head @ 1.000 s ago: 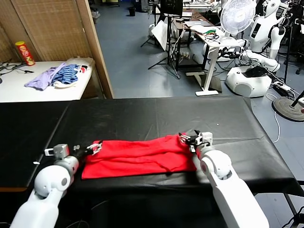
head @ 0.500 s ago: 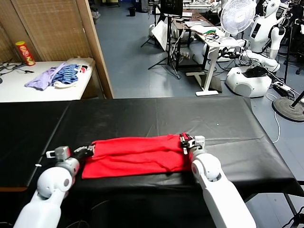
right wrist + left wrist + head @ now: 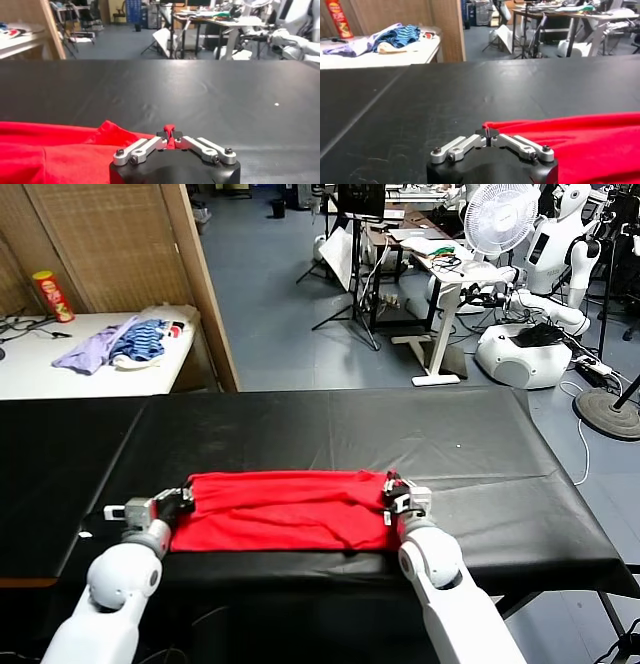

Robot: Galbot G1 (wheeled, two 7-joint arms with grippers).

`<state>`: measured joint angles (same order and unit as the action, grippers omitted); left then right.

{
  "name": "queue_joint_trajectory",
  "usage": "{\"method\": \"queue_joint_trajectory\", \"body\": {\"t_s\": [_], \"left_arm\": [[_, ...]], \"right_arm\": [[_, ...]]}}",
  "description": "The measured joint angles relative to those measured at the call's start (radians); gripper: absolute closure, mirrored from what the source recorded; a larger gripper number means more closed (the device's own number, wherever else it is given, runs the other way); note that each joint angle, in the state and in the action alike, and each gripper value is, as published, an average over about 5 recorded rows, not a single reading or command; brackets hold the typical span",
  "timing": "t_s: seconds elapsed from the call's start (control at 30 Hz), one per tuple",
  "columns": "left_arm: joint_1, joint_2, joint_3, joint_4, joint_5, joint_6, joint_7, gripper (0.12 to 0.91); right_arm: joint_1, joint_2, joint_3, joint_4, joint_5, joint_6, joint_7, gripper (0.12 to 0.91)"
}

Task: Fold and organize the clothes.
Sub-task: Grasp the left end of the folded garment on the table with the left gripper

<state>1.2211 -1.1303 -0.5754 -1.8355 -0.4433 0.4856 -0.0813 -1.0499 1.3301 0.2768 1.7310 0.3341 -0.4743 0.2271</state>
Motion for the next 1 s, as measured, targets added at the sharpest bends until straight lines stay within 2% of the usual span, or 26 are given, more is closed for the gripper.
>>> {"method": "queue_joint_trajectory", "body": {"t_s": [0.1, 0.2, 0.3, 0.37, 0.5, 0.8, 1.0], "left_arm": [[0.012, 0.012, -0.014, -0.019, -0.03, 0.002, -0.001, 0.585], [0.027, 0.02, -0.03, -0.038, -0.072, 0.012, -0.005, 0.417], [0.048, 0.019, -0.048, -0.061, -0.129, 0.028, -0.01, 0.285], [0.065, 0.014, -0.058, -0.076, -0.16, 0.035, -0.013, 0.246], [0.102, -0.005, -0.067, -0.094, -0.187, 0.034, -0.013, 0.233], [0.143, -0.045, -0.069, -0.091, -0.181, 0.021, -0.007, 0.232], [0.141, -0.051, -0.082, -0.111, -0.238, 0.017, -0.008, 0.232]], "right_arm": [[-0.018, -0.017, 0.016, 0.034, 0.013, 0.0, -0.004, 0.419], [-0.037, -0.029, 0.031, 0.068, 0.025, 0.0, -0.005, 0.285], [-0.057, -0.035, 0.042, 0.099, 0.03, 0.003, -0.007, 0.235], [-0.07, -0.036, 0.046, 0.115, 0.03, 0.005, -0.008, 0.23], [-0.086, -0.035, 0.048, 0.134, 0.03, 0.006, -0.01, 0.227], [-0.101, -0.038, 0.048, 0.163, 0.03, 0.003, -0.01, 0.227], [-0.111, -0.035, 0.048, 0.165, 0.029, 0.003, -0.014, 0.227]]}}
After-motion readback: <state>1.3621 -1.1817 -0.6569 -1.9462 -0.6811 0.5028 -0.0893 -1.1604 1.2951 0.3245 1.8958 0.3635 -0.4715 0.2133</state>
